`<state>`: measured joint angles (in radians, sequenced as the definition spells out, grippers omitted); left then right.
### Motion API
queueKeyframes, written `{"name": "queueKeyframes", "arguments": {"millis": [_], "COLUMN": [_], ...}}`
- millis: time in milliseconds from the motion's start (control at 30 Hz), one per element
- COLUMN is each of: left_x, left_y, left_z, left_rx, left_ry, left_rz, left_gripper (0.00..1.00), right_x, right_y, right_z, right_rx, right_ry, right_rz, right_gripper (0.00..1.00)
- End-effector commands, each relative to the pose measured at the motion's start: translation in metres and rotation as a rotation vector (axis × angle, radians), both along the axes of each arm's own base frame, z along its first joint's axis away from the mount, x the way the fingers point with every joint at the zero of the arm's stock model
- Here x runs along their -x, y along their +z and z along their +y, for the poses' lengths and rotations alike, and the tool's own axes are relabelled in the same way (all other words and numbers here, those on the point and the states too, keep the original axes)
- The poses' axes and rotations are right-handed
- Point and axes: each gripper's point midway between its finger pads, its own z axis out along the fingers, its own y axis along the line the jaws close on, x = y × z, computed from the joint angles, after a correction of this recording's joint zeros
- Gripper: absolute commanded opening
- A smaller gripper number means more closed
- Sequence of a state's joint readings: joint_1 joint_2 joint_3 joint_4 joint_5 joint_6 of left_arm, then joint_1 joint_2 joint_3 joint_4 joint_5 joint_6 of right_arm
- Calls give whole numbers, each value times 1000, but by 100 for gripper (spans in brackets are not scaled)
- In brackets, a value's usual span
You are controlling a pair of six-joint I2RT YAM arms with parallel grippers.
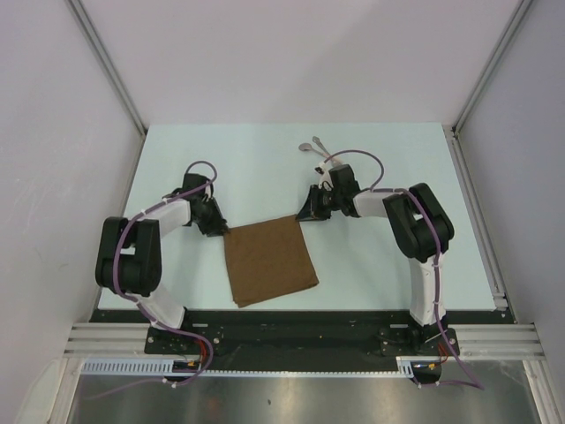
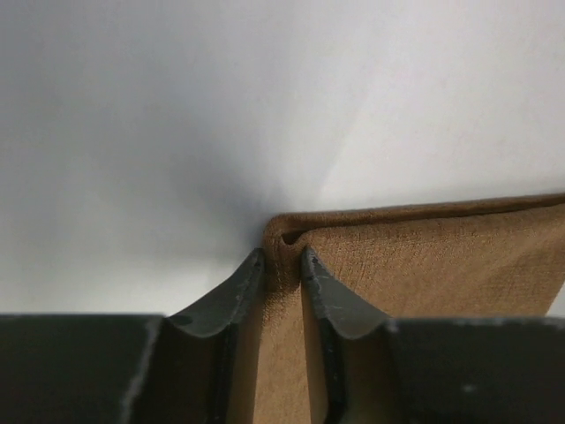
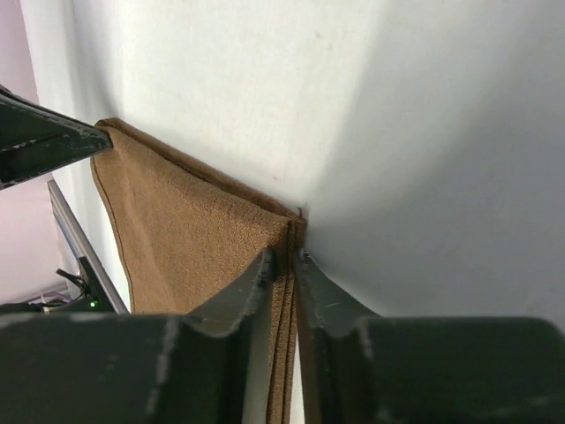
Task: Fold the napkin into a case and place the utensils inside
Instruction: Pick up the lower triangle-folded napkin from the center of the board.
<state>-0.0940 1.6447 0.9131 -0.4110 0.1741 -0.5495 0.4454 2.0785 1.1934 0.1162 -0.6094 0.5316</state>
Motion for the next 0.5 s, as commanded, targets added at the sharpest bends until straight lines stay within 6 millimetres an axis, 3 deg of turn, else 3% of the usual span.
{"name": "queueKeyframes", "arguments": {"millis": [0, 100, 267, 367, 400, 433, 467], "left_x": [-14, -22, -31, -31, -30, -29, -28], "left_y": [-7, -6, 3, 15, 19, 27, 35], "left_z": [-1, -3, -4, 0, 3, 5, 8], "left_rx": [22, 40, 32, 19, -4, -14, -27], "left_ry": [45, 64, 68, 76, 79, 79, 80], "left_rz": [-18, -40, -69, -93, -100, -119, -140], "left_gripper": [19, 9, 7, 14, 25, 32, 37], "right_x": [-25, -33, -43, -49, -51, -48, -49], "right_y": [-2, -4, -2, 6, 13, 16, 19], "right_z": [-10, -18, -29, -30, -31, -35, -39], "right_rx": [14, 28, 68, 97, 103, 139, 184], "right_ry": [-68, -87, -103, -94, -97, -94, -117], "right_rz": [-36, -49, -71, -89, -99, -73, -82], "right_gripper": [13, 0, 0, 1, 6, 20, 25]}}
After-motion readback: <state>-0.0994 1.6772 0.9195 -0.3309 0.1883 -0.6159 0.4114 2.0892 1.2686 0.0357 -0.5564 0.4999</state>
